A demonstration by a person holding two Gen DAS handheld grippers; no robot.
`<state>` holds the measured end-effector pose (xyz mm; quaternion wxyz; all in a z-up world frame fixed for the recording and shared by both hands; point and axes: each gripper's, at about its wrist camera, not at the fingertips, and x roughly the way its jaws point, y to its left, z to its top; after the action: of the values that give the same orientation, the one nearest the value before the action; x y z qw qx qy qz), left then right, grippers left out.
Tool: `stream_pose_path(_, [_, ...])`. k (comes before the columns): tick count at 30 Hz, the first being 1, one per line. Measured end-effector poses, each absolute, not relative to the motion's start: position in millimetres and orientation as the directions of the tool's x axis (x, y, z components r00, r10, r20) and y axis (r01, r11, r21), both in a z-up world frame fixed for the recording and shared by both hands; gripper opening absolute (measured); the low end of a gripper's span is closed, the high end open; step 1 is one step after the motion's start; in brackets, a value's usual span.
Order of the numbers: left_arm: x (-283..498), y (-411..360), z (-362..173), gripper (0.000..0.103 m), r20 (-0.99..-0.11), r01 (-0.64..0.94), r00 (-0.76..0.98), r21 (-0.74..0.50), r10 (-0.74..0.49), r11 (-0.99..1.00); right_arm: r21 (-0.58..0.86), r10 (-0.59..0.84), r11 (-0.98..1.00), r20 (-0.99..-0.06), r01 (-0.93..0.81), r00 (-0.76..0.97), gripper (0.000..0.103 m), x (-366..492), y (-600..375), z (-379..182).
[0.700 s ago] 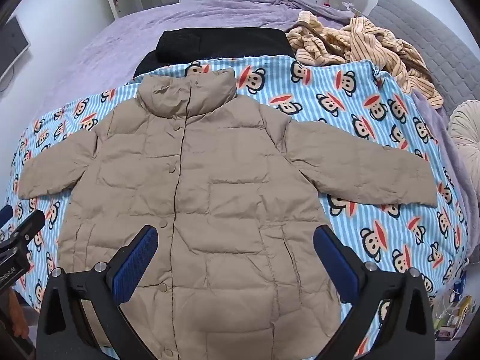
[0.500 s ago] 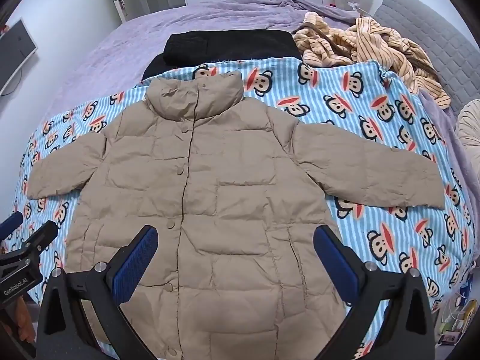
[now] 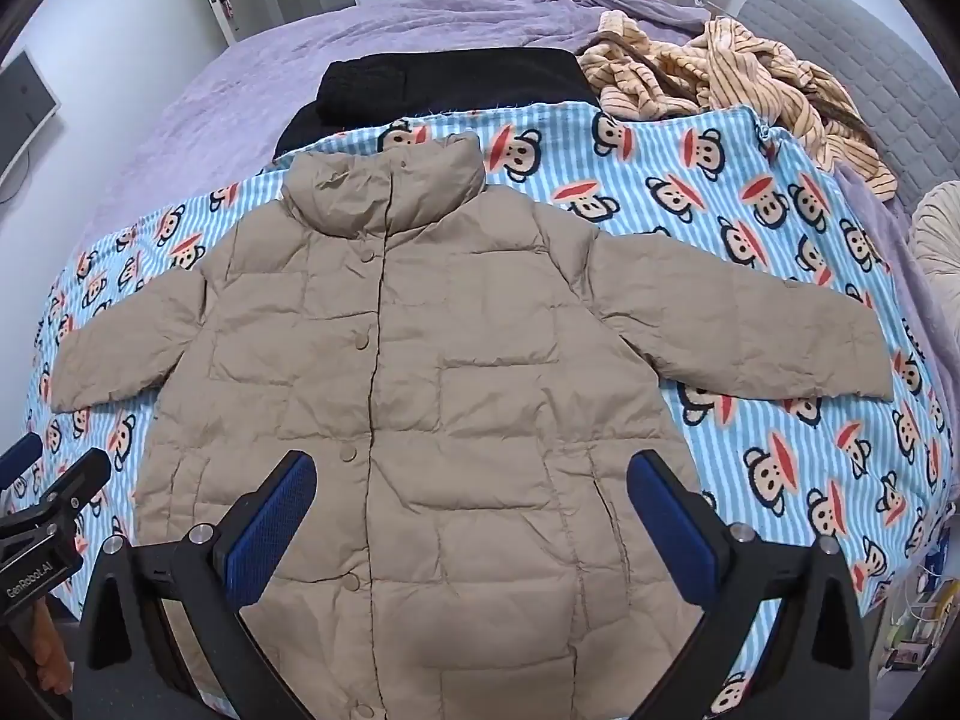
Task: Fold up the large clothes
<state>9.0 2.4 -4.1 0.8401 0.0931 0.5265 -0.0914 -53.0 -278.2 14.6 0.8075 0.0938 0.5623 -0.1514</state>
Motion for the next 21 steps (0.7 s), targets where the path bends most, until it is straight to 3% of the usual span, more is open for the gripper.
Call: stream_pose_path(21, [5.2, 3.1, -7.7, 0.103, -0.904, 0.249, 0.425, 0.064, -0.049, 0.967, -0.021, -0.139, 0.943, -0.932, 0.332, 0.336, 0.103, -53.3, -277.1, 18.3])
